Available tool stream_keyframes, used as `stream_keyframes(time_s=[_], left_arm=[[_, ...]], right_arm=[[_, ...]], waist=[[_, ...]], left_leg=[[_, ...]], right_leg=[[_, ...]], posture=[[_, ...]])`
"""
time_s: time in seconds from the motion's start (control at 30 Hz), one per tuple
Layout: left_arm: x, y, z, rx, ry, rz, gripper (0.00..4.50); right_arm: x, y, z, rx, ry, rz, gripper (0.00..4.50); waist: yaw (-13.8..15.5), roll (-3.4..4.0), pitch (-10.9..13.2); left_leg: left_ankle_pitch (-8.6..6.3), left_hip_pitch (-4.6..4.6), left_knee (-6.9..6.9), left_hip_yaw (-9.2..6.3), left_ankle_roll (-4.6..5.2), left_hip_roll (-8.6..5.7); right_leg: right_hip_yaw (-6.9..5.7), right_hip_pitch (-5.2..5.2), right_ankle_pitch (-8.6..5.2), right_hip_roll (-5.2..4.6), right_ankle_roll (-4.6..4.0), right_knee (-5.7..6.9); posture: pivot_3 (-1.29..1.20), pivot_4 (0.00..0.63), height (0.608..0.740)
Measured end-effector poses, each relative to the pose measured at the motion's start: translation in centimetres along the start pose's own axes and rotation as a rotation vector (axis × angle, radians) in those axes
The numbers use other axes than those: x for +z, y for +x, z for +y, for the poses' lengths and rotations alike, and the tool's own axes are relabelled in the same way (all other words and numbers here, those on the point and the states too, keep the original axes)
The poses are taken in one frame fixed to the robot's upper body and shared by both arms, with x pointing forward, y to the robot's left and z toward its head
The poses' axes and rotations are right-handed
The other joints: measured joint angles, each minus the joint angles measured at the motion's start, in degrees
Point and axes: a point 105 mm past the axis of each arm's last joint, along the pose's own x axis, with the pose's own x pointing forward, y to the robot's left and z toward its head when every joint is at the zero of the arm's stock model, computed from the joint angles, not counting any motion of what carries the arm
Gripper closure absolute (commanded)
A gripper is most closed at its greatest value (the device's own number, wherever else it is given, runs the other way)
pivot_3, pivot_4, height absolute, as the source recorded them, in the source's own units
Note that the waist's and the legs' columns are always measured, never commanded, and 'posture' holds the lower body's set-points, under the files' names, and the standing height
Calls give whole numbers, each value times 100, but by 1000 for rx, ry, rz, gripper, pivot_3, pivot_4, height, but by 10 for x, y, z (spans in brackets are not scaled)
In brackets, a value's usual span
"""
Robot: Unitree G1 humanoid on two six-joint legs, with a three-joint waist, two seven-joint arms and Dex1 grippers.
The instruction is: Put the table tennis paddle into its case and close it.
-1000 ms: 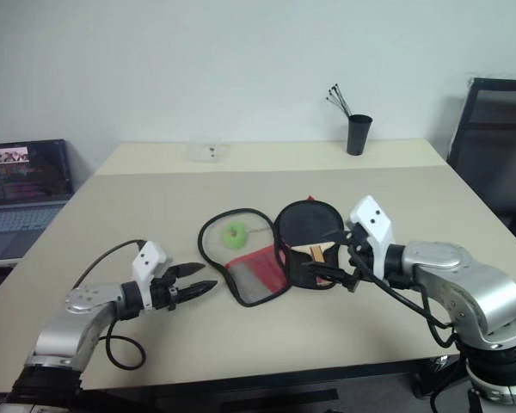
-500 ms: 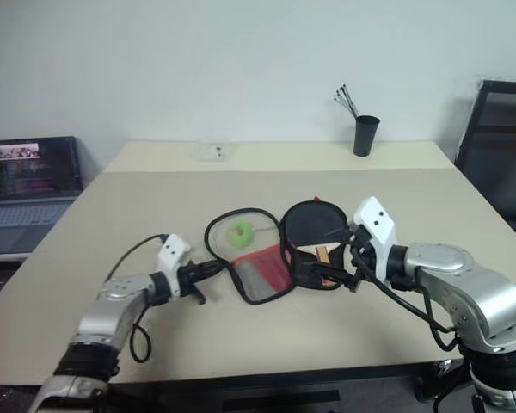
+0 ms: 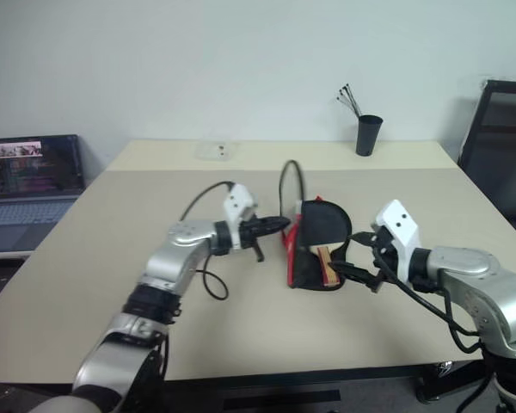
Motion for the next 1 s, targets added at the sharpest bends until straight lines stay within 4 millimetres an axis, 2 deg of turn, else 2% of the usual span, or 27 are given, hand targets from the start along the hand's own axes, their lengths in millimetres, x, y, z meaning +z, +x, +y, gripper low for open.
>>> stream_keyframes(time_s=[0.13, 0.23, 0.33, 0.53, 0.67, 0.87, 1.0], left_arm=[[-20, 17, -3, 8, -20, 60, 4452], [-33, 15, 1, 48, -27, 92, 4452], [-34, 10, 6, 64, -16, 85, 4452], [-40, -26, 16, 122, -37, 41, 4488], [-30, -59, 11, 120, -56, -39, 4488], [-20, -106, 9, 185, -74, -65, 4488], [-12, -117, 8, 216, -70, -65, 4488]], right_arm=[[-5, -2, -6, -35, 17, 12, 188], [-7, -3, -13, -75, 35, 12, 188], [-9, -1, -20, -116, 72, 2, 188], [-19, 17, -35, -183, 167, 1, 94], [-26, 41, -46, -223, 260, -2, 94], [-39, 64, -61, -250, 314, 46, 94], [-54, 75, -74, -288, 352, 79, 94]], waist=[[-36, -2, 1], [-41, -3, 2], [-36, -3, 2], [-59, -3, 2], [-111, -3, 2], [-143, -3, 2], [-114, -3, 2]], left_leg=[[-1, 5, -3, -4, 1, 4], [-1, 4, -4, -6, 1, 5], [-1, 2, -3, -1, 1, 4], [0, 7, -4, 0, 0, 9], [1, 8, -4, 1, -1, 13], [1, 11, -3, 1, -1, 10], [1, 10, -2, 5, -1, 7]], right_leg=[[6, -2, 0, 10, 0, 1], [6, -3, 0, 13, 0, 1], [8, -2, 0, 10, 0, 0], [12, -3, 1, 11, 0, 5], [14, -2, 1, 9, 0, 6], [16, 0, 2, 2, 0, 8], [13, 3, 2, 0, 1, 8]], posture=[[0, 150, 740], [0, 150, 740], [0, 150, 740], [0, 150, 740], [0, 150, 740], [0, 150, 740], [0, 150, 740]])
